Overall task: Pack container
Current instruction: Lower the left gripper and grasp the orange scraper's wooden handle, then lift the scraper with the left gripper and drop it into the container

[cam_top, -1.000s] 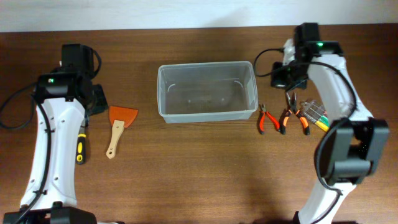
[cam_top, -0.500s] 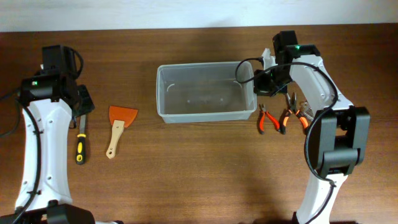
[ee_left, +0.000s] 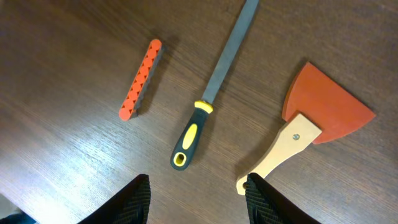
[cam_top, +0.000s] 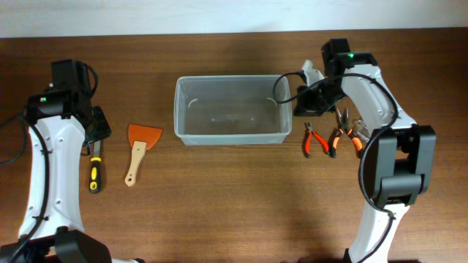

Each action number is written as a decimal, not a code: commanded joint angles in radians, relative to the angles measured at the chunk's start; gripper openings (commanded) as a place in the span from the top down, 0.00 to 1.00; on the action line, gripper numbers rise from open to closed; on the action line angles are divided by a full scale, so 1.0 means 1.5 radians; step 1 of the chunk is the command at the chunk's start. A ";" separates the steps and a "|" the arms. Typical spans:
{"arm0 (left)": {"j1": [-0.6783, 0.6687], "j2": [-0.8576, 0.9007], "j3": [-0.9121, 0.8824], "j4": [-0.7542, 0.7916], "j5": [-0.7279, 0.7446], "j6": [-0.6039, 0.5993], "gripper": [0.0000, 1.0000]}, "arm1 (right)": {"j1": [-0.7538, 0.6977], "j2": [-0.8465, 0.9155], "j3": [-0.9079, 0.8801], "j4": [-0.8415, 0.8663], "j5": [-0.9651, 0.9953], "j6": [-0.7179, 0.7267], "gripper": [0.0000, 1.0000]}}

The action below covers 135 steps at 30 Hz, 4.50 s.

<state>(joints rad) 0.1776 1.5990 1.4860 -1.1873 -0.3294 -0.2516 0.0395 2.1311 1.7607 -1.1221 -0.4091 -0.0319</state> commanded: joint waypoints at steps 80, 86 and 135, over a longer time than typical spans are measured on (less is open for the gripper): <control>-0.077 0.298 -0.133 0.242 0.174 0.405 0.79 | -0.485 -0.141 0.108 -0.096 0.224 0.114 0.01; -0.077 0.298 -0.035 0.195 0.154 0.405 0.88 | -0.485 -0.141 0.108 -0.096 0.224 0.114 0.01; -0.389 0.536 0.479 0.027 0.090 0.762 0.82 | -0.485 -0.141 0.108 -0.096 0.224 0.114 0.02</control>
<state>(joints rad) -0.4076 2.4313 2.1834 -1.1366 -0.1253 0.9936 -0.6914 1.9186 1.9133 -1.2697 -0.0860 0.1349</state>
